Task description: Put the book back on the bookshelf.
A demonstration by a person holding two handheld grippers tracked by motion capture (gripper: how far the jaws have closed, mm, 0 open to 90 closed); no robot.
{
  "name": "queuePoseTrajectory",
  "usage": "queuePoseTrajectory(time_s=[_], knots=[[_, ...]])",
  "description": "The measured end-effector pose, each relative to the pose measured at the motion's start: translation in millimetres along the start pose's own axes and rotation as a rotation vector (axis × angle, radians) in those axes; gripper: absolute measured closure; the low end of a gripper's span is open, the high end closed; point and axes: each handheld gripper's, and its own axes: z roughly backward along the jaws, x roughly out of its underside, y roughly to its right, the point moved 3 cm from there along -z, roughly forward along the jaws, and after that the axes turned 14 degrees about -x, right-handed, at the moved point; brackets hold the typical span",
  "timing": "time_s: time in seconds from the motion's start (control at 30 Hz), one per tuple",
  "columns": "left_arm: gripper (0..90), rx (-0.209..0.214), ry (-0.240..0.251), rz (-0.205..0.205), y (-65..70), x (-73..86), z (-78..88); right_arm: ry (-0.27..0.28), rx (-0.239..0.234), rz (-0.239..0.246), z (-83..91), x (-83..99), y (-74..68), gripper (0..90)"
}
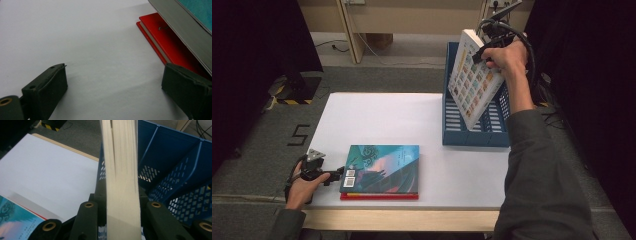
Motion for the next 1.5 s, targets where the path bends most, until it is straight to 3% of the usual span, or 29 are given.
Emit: queuePoseTrajectory(time_s=[0.23,0.43,0.83,1.13,1.5], knots=[[5.1,0.0,0.0,0.001,0.0,0.1,0.1,0.012,-0.019,-0.038,-11.1,-4.1,7.0,73.1],[5.1,0.0,0.0,0.001,0.0,0.1,0.1,0.009,-0.014,-0.068,-24.7,-8.2,14.3,73.0],[5.2,0.001,0.0,0.001,-0.1,0.3,0.3,0.054,0.0,-0.155,-53.2,-20.4,33.9,72.8],[5.2,0.001,0.001,0.001,-0.2,0.4,0.4,0.066,0.014,-0.181,-76.3,-22.0,35.7,72.5],[5.3,0.001,0.003,0.003,-0.2,0.4,0.4,0.047,-0.002,-0.198,-103.7,-21.9,36.8,71.9]])
